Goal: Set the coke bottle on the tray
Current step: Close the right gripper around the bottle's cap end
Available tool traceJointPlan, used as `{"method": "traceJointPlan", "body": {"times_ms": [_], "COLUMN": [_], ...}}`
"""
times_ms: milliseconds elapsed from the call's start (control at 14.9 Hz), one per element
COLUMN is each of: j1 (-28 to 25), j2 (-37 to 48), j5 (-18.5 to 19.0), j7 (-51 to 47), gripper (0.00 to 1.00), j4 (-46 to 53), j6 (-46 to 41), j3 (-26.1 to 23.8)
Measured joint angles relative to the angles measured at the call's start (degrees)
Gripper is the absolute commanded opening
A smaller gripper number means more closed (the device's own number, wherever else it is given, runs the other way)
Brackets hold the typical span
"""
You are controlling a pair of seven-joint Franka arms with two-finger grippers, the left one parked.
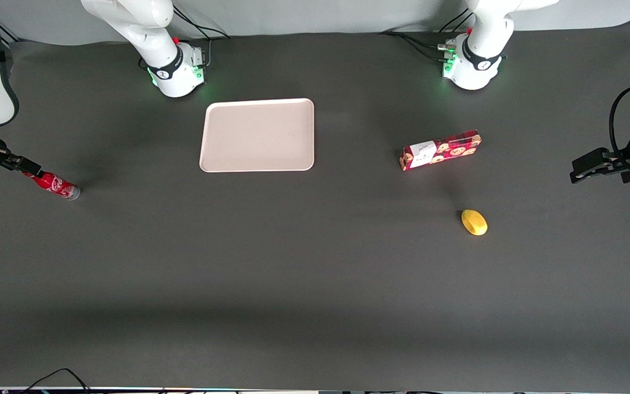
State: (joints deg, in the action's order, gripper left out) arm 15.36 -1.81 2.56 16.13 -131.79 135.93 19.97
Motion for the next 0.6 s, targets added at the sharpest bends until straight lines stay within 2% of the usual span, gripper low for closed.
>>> {"method": "traceJointPlan", "body": {"times_ms": [469,536,603], "j1": [0.35,0.35,0.34], "j2": [-1.66,-1.67,-1.67], "j5": [-1.37,-1.40,-1.44], "j7": [2.69,2.69,2.69], "gripper": [1.00,0.98,0.93], "j4": [-0.19,-0.20,-0.20], "j6": [0.78,0.78,0.80], "j3": [2.22,2.22,2.22]}}
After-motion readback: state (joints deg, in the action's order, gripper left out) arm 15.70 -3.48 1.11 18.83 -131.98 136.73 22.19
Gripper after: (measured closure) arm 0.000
